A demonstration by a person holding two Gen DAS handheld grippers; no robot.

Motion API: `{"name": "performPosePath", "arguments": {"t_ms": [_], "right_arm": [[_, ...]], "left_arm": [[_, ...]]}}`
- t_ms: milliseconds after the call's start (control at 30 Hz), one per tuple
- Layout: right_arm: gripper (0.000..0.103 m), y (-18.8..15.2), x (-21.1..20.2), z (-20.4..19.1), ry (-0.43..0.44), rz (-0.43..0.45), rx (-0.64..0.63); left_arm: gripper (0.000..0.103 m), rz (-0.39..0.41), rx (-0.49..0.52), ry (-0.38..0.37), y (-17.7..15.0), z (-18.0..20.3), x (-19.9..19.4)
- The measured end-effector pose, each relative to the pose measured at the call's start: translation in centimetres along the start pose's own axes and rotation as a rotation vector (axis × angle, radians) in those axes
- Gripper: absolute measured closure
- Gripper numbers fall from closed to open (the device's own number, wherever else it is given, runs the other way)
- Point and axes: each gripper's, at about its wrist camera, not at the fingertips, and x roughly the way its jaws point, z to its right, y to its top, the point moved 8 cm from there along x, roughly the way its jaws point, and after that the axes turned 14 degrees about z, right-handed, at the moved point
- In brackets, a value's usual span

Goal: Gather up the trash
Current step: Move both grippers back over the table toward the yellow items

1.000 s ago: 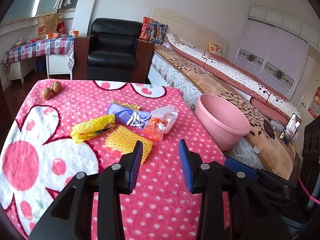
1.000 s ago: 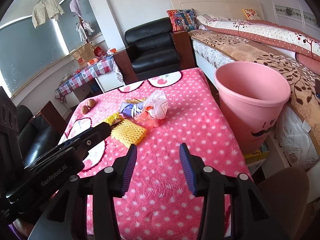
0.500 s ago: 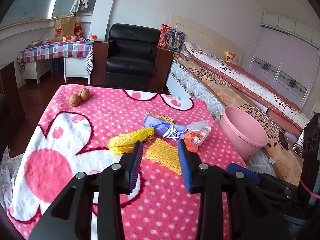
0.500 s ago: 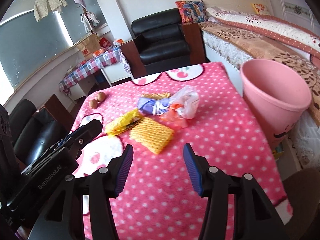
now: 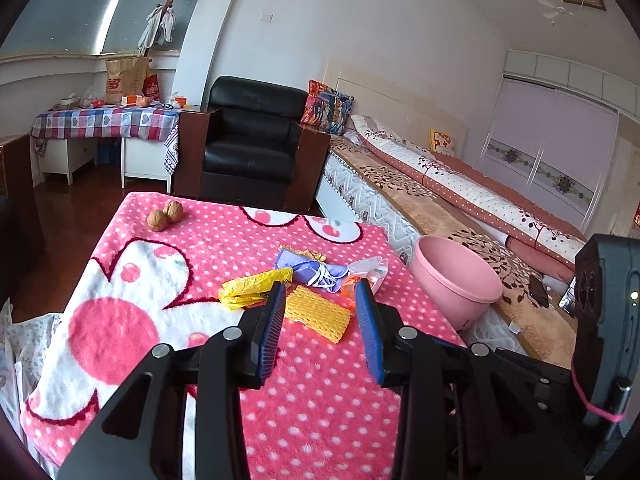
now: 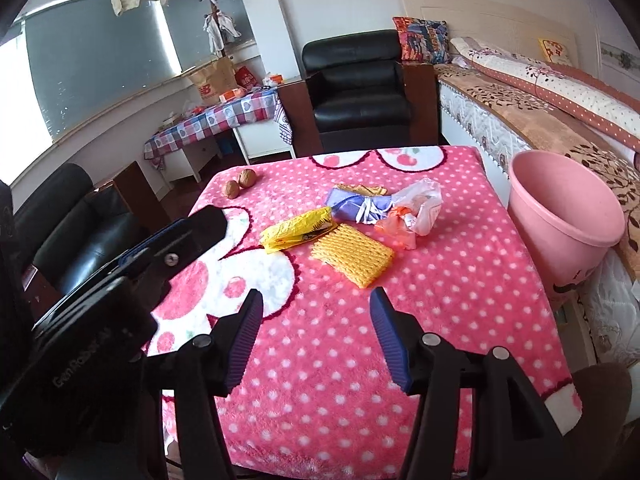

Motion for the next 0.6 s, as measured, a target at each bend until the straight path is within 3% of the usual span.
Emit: {"name": "performPosePath", "arguments": {"t_ms": [200,400,600], "right_arm": [[0.048,2.0,-2.2,1.9,-0.08,0.109,0.002],[0.048,2.0,-4.5,1.2,-0.081,0.154,-0.032],[0.048,1.9,-6.7,0.9,-0.085,0.207,-0.037]], "left_arm": [[0.067,0.026,0.0,0.017,0.4,0.7,-1.8],[0.067,0.072,0.037,0.102,1.4,-0.2,-3.0],[0.067,0.056,0.057,0.103,0.2,0.3,-4.0]]}}
